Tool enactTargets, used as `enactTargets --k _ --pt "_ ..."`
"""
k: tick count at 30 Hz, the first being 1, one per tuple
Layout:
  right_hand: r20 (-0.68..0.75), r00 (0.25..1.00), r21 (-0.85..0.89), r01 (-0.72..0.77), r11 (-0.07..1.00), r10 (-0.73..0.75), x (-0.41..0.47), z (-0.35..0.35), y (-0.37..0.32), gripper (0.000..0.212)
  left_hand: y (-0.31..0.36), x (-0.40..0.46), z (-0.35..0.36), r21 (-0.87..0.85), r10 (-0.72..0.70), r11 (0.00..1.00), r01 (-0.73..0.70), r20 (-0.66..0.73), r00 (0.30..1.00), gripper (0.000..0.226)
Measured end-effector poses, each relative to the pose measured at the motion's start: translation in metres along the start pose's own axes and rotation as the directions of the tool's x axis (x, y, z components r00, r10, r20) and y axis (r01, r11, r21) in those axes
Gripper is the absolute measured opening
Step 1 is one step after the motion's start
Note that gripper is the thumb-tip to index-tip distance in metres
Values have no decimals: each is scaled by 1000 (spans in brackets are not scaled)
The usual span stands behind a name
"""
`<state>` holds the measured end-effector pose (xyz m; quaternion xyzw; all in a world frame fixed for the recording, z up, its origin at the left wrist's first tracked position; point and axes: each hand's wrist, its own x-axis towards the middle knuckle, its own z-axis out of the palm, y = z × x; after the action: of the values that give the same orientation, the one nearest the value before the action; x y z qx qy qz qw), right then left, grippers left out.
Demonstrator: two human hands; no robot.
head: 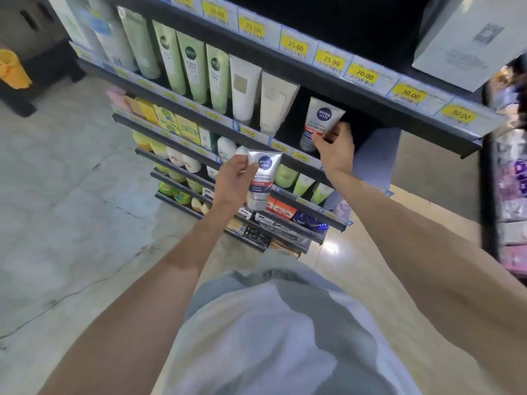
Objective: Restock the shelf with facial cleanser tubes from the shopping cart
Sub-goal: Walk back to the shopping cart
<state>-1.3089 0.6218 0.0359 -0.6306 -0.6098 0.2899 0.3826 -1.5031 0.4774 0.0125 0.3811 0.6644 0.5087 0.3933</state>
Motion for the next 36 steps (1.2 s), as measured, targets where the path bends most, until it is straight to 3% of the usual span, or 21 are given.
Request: enactTargets --k 3,15,23,30,36 --pt "3 1000 -127 26 992 -26 3 6 7 50 -3 2 4 -26 0 1000 0 8 1000 1" --pt "-20 1000 -155 6 988 -9 70 34 2 59 -13 19 11 -67 10 998 -9 27 1000 1" --pt "-12 998 -257 54 965 -59 102 47 -10 55 -16 24 4 -108 11 994 -14 -20 1000 15" --pt "-2 999 -77 -44 996 44 80 37 -10 56 -5 25 -1 -89 23 996 -23 -6 1000 23" --pt "101 985 55 134 989 -139 -23 -6 -29 40 13 25 1 -116 73 991 -69 31 997 22"
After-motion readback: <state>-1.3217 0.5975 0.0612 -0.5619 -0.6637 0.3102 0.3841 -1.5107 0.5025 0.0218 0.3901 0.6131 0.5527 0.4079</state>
